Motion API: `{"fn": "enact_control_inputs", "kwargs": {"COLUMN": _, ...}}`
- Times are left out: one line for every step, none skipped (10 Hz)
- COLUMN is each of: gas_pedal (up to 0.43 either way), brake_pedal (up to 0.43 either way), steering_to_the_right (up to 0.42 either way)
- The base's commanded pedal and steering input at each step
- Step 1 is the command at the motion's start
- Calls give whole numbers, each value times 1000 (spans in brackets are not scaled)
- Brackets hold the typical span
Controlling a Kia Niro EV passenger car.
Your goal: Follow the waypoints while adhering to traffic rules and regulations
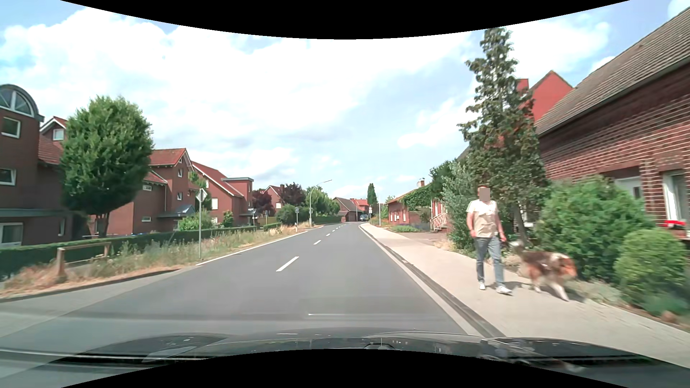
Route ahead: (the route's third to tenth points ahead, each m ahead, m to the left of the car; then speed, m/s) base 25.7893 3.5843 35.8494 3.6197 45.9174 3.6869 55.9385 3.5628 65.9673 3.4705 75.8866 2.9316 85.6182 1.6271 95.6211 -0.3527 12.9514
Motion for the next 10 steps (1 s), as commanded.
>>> {"fn": "enact_control_inputs", "kwargs": {"gas_pedal": 0, "brake_pedal": 0, "steering_to_the_right": -4}}
{"fn": "enact_control_inputs", "kwargs": {"gas_pedal": 0, "brake_pedal": 0, "steering_to_the_right": -5}}
{"fn": "enact_control_inputs", "kwargs": {"gas_pedal": 0, "brake_pedal": 0, "steering_to_the_right": -5}}
{"fn": "enact_control_inputs", "kwargs": {"gas_pedal": 0, "brake_pedal": 0, "steering_to_the_right": -5}}
{"fn": "enact_control_inputs", "kwargs": {"gas_pedal": 0, "brake_pedal": 12, "steering_to_the_right": -5}}
{"fn": "enact_control_inputs", "kwargs": {"gas_pedal": 0, "brake_pedal": 18, "steering_to_the_right": -5}}
{"fn": "enact_control_inputs", "kwargs": {"gas_pedal": 0, "brake_pedal": 18, "steering_to_the_right": -5}}
{"fn": "enact_control_inputs", "kwargs": {"gas_pedal": 0, "brake_pedal": 24, "steering_to_the_right": -5}}
{"fn": "enact_control_inputs", "kwargs": {"gas_pedal": 0, "brake_pedal": 67, "steering_to_the_right": -5}}
{"fn": "enact_control_inputs", "kwargs": {"gas_pedal": 0, "brake_pedal": 91, "steering_to_the_right": -5}}
